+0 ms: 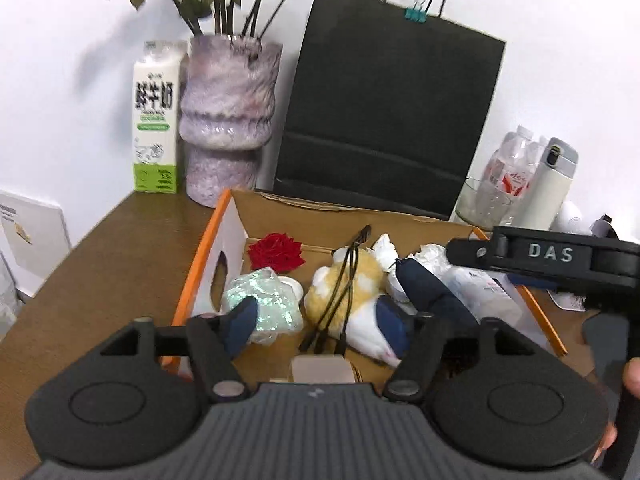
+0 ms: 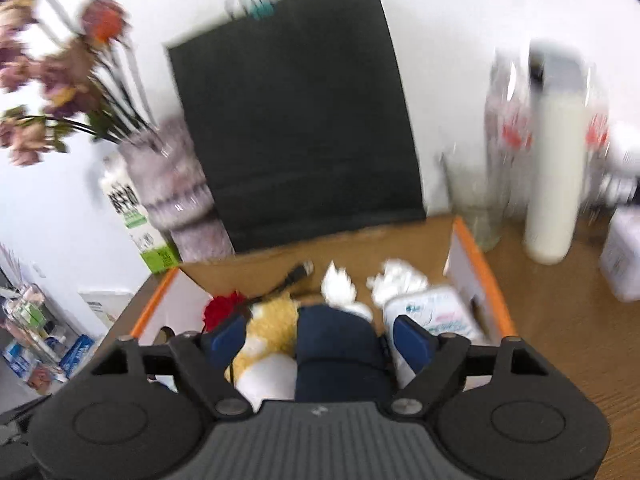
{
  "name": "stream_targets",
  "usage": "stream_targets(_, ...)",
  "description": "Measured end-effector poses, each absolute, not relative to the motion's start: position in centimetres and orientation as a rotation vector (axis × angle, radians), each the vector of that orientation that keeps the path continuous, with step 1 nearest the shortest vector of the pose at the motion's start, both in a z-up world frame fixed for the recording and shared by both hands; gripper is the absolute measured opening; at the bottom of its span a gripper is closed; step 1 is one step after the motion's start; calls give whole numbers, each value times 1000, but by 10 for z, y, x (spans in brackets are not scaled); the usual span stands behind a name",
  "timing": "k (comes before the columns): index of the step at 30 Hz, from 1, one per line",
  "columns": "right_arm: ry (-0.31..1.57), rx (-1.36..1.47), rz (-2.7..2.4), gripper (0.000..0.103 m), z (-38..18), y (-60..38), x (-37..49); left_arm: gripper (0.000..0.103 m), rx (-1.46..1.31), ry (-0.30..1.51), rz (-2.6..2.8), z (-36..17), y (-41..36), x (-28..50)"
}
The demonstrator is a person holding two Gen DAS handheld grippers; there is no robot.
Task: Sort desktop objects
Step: 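Open the right tool dropping the pouch while the left tool drops the cube into the box, then move both tools back down toward the purple cloth bag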
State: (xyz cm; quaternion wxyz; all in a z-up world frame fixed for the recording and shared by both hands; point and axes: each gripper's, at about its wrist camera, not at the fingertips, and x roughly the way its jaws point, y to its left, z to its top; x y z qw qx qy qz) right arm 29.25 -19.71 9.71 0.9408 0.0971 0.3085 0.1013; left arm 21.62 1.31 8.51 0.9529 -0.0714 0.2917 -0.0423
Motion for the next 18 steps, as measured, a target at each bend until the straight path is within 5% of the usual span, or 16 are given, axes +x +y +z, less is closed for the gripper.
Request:
stream_targets(9, 538, -56, 209, 80, 115, -189, 182, 91, -111, 527, -75, 98, 3, 123)
stream_targets(18, 584, -58, 231, 85, 73, -197, 60, 100, -50, 549, -70, 48, -2, 22)
